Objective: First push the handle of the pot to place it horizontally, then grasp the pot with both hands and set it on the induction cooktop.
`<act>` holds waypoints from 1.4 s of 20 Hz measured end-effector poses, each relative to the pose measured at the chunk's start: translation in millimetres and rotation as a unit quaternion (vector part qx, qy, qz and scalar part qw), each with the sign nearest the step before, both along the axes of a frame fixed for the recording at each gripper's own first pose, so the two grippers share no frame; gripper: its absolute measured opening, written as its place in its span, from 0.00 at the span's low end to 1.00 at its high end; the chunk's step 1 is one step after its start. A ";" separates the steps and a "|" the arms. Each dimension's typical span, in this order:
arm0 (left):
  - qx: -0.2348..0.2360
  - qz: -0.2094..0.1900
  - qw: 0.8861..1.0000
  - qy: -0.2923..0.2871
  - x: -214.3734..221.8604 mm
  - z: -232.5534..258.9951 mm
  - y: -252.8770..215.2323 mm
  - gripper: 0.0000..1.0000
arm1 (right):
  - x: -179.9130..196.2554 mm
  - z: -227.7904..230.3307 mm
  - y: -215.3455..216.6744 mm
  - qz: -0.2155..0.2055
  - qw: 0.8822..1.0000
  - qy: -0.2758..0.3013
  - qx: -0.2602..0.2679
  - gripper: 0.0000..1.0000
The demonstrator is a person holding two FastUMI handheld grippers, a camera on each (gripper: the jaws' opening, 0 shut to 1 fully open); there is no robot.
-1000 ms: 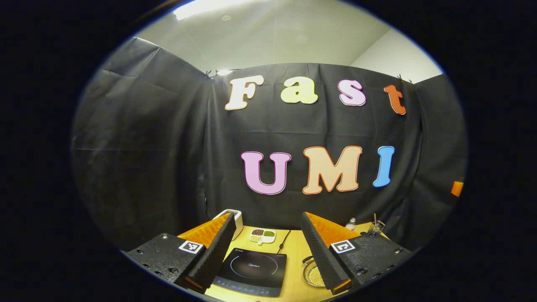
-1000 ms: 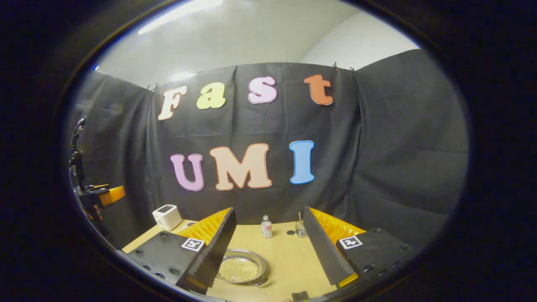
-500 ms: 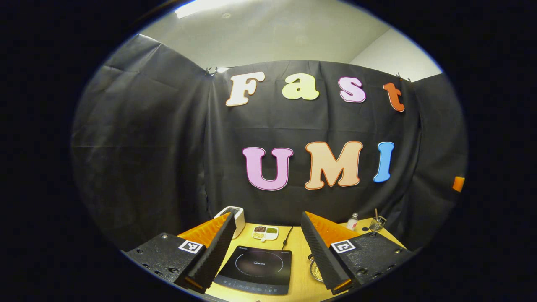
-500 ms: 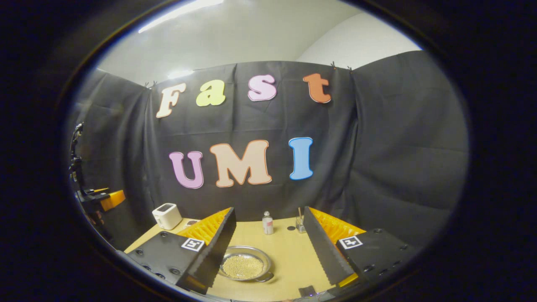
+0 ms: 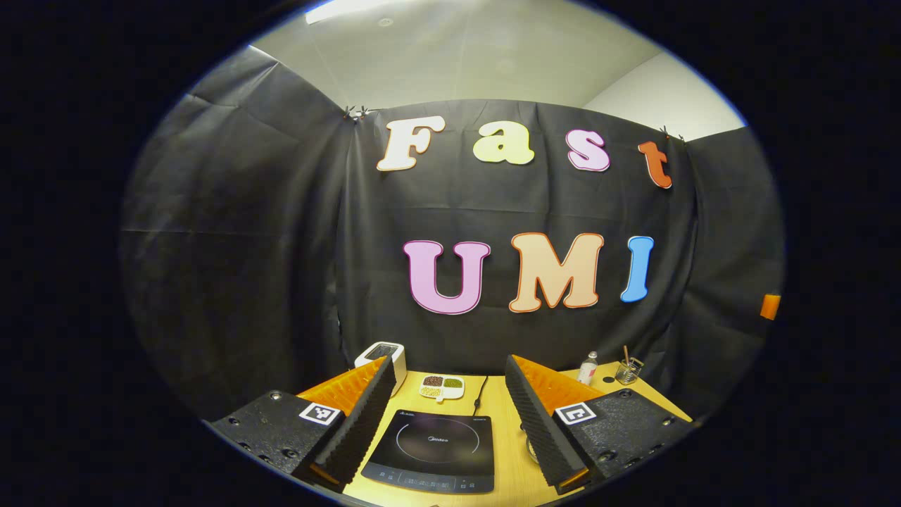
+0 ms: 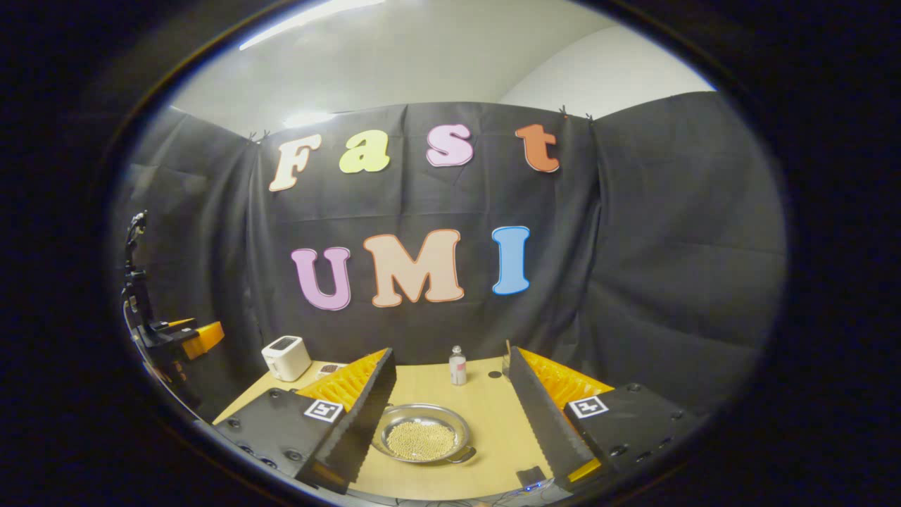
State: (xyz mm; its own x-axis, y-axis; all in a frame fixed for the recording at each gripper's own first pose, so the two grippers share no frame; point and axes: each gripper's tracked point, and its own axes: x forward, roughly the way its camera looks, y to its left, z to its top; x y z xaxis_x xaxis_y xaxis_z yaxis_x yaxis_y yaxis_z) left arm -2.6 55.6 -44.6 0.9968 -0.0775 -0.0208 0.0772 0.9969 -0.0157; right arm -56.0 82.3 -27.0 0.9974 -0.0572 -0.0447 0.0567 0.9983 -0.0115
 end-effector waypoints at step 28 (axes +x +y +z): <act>0.001 0.012 1.000 0.029 83.2 -39.9 -20.6 0.95 | 43.0 -276.7 7.4 0.001 0.939 0.340 0.060 0.03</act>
